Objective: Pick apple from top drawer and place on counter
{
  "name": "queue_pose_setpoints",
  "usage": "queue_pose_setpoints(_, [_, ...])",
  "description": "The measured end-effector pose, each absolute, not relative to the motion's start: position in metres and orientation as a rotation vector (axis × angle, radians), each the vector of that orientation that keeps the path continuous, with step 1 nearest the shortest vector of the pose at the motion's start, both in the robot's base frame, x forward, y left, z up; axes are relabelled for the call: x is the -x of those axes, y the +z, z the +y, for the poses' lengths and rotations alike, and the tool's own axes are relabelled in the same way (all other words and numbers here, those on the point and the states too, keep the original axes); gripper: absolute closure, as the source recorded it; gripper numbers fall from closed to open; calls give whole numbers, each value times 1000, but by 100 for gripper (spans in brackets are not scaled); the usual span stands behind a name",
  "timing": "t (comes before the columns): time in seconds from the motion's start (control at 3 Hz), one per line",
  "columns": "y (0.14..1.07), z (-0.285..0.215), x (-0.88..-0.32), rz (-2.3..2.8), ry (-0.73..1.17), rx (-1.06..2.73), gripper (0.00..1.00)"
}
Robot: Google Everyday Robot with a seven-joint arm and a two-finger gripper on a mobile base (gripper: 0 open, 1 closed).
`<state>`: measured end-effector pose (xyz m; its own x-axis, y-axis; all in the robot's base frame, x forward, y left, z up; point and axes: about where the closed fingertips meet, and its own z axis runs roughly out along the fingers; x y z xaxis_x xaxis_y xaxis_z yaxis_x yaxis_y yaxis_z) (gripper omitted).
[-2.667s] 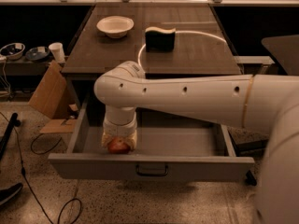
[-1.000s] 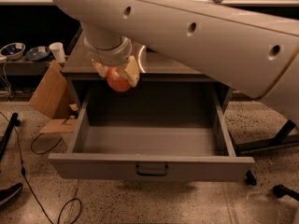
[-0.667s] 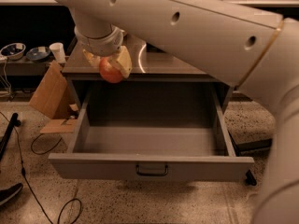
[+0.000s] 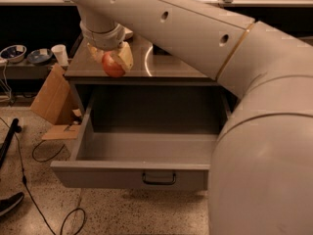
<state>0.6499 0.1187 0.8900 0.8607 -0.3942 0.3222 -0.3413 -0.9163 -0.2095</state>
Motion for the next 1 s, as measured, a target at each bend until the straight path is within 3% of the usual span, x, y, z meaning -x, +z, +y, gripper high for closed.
queue_pose_setpoints(1.0, [877,87,-676,727,-631,2816,100])
